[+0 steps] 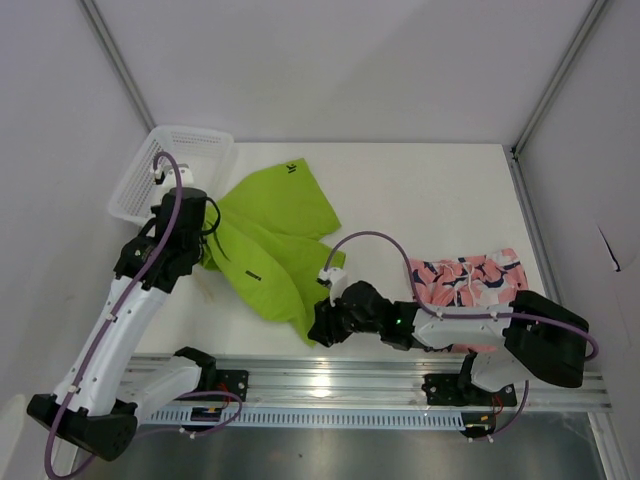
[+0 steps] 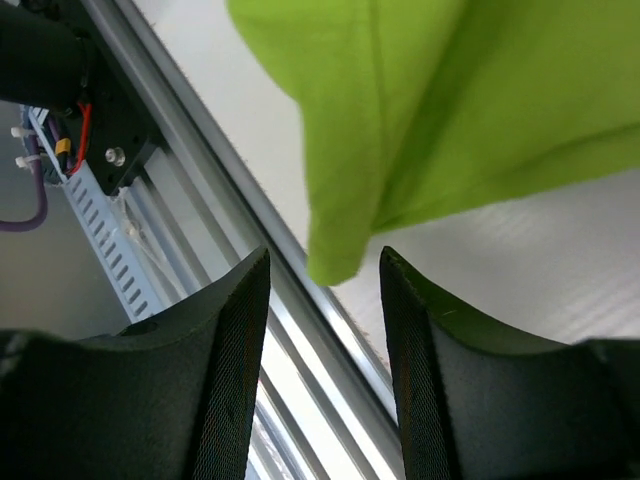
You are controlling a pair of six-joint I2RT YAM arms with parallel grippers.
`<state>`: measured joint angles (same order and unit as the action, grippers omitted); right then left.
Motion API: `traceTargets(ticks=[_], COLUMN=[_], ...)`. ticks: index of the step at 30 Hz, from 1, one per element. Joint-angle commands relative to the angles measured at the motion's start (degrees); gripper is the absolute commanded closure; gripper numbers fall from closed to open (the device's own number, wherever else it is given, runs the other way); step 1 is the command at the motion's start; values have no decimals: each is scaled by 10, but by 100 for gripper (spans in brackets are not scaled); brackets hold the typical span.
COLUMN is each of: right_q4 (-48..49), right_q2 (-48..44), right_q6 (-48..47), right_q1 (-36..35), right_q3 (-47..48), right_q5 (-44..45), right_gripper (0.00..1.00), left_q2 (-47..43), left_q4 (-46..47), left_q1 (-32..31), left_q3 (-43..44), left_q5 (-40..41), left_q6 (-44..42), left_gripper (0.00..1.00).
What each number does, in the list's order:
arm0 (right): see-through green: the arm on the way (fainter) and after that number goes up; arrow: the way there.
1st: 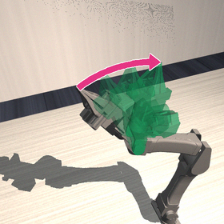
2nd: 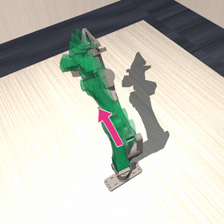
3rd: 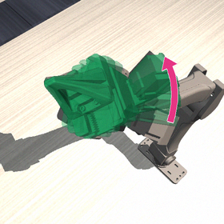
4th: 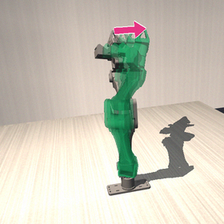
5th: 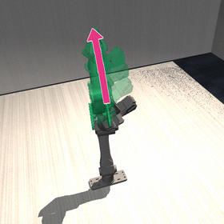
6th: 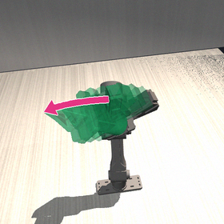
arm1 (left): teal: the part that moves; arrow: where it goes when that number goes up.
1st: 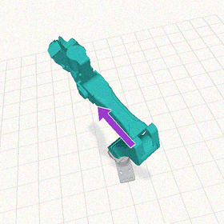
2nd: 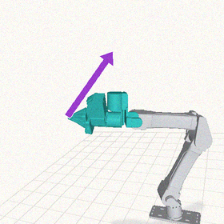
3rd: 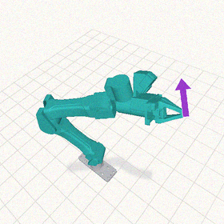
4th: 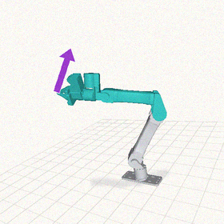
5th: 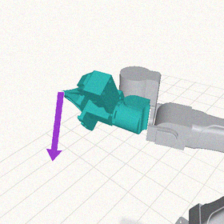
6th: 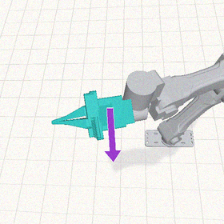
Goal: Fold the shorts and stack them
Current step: Flatten the shorts out
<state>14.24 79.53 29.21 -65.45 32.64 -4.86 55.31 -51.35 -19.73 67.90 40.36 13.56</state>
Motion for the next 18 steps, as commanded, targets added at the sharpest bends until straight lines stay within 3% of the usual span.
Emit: traceTargets(ticks=[1,8,12,18], right_q4=[-16,-43,-48,-71], right_q2=[20,68,94,136], right_q6=[-28,-29,-30,-42], right_q1=[-27,-61,-73,-111], right_q3=[50,87,102,128], right_q5=[49,124,149,197], right_gripper=[50,50,69,73], left_q2=[-10,-13,-14,-17], left_q4=[28,29,29,30], left_q1=[7,9,10,11], left_q3=[0,0,-2,-2], left_q5=[9,6,5,4], left_q6=[12,12,13,13], left_gripper=[100,100,100,100])
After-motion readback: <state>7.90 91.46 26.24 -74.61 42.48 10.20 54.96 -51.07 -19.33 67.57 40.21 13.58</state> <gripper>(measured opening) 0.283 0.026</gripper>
